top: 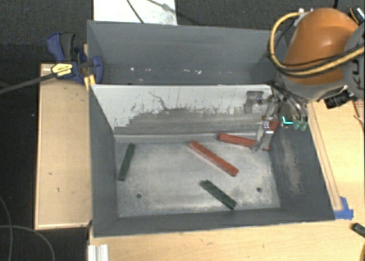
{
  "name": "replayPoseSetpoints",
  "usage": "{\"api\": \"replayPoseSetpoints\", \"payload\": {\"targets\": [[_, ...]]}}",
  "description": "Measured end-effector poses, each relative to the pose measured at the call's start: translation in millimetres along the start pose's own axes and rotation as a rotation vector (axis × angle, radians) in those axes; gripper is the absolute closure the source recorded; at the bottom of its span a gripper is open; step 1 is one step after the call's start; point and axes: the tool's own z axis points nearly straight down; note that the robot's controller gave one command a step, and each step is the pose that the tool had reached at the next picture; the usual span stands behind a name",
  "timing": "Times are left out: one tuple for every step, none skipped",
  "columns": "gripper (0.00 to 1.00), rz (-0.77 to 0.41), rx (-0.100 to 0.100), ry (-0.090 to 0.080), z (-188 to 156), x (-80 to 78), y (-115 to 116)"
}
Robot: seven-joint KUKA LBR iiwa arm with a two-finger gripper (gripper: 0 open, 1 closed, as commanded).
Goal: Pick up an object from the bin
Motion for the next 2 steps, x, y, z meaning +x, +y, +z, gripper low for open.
{"api": "replayPoseSetpoints", "payload": {"targets": [[0.0, 0.068, -0.001, 0.001, 160, -3.5, 55], [0.0, 0.19, -0.002, -0.004, 125, 29.1, 71]]}}
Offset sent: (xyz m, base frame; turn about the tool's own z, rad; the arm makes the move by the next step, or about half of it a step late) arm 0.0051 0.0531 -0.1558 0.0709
